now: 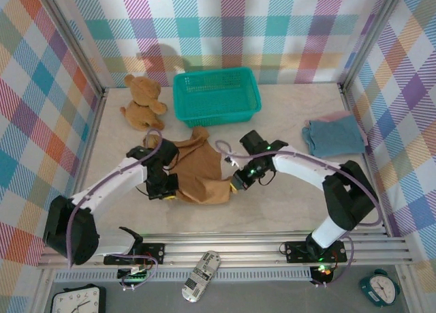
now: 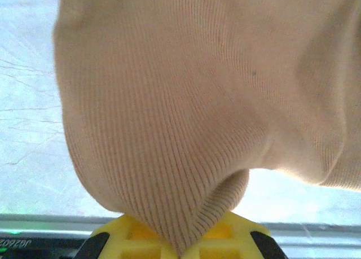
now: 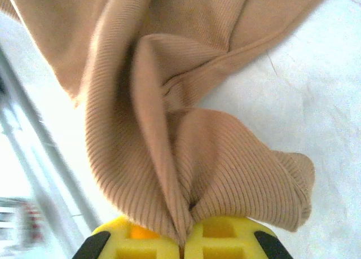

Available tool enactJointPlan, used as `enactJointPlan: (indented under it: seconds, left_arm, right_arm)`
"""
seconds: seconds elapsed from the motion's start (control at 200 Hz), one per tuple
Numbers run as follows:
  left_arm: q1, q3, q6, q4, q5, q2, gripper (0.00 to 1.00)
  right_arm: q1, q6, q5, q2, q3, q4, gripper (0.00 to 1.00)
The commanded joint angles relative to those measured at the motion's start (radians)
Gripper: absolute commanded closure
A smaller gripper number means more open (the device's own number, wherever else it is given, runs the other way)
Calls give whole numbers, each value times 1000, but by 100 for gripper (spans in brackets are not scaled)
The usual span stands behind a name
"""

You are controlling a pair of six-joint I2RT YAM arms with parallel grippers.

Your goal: Fold and stack the tank tops

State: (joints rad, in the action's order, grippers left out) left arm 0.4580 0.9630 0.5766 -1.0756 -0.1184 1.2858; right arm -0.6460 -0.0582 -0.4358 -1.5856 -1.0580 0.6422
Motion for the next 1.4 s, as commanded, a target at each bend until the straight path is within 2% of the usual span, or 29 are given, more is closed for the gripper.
enactJointPlan:
  seconds: [0.0,0.125,0.215,0.325,0.375,0.45,0.57,0.62,0.745,0.785,0.87,0.99,1.08,1.19,1.395]
  left_arm:
    - [-83,85,-66,-186,10,-51,100]
    - [-194,155,-165,-231,27,-17,100]
    - [-237,170,-213,-193,15,40,100]
    - [-262,136,-236,-78,-40,142,100]
    - [-264,136,-247,-35,-28,190,100]
    - [-275,157,-255,13,-4,257,100]
    - [-281,192,-258,42,13,340,100]
    - [-287,197,-255,49,17,366,100]
    - [-298,197,-267,54,48,417,100]
    - [-300,196,-271,57,53,426,100]
    - [-311,190,-282,63,60,448,100]
    - [-330,184,-299,71,49,472,100]
    - [-340,196,-311,65,48,486,100]
    - [-345,213,-326,58,44,498,100]
    - [-353,243,-342,34,46,498,100]
  right_arm:
    - [45,265,-178,65,-72,264,98]
    - [77,294,-267,53,-110,507,98]
    - [82,236,-225,-30,-148,620,98]
    - [95,228,-193,-170,-200,508,92]
    - [98,231,-184,-254,-257,460,83]
    - [98,241,-200,-373,-361,410,76]
    - [100,270,-159,-473,-468,332,69]
    - [100,276,-139,-493,-496,297,69]
    - [98,231,-9,-405,-444,226,61]
    - [98,212,36,-345,-379,189,60]
    - [98,175,106,-191,-210,94,51]
    - [98,153,149,-56,-45,60,50]
    - [101,193,191,-68,-9,122,52]
    - [103,254,181,-94,-4,29,53]
    - [107,146,220,-209,-98,0,52]
